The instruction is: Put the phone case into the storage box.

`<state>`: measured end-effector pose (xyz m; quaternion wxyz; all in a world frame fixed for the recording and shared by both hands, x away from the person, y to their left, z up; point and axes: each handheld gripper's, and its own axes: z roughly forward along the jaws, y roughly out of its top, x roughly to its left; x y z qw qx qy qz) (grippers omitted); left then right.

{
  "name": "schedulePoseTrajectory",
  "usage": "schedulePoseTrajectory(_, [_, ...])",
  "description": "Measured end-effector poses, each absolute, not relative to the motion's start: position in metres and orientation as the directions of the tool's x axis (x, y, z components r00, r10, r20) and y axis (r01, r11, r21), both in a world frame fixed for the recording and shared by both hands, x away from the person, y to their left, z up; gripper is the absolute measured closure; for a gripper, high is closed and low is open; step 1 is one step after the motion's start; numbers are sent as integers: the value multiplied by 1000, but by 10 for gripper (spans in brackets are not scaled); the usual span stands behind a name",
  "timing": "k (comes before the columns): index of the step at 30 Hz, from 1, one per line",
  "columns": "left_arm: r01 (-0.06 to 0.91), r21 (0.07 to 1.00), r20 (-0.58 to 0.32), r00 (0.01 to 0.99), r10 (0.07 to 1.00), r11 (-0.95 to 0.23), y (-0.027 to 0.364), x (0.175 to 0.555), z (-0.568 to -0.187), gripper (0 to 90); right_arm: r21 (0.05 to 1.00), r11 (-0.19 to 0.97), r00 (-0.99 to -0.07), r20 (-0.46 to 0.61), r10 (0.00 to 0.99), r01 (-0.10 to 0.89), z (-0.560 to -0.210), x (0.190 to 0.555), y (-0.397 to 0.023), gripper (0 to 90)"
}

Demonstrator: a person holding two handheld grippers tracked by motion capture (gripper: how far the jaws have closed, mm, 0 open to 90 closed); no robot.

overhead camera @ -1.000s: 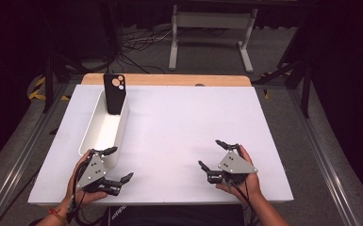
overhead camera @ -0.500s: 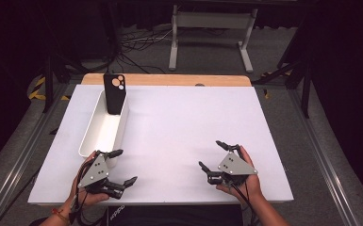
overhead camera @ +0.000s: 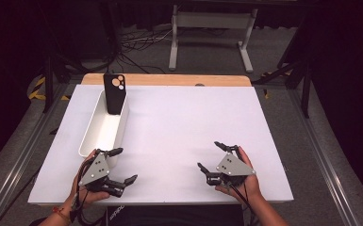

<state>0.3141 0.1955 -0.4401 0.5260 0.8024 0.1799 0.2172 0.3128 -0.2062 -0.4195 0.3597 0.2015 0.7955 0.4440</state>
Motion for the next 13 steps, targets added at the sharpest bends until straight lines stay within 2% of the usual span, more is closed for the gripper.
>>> schedulePoseTrajectory(13, [78,916,159,830,535,-394,191,314,-439,43,841,541,-678,-395,620,5,-423,314,-205,152])
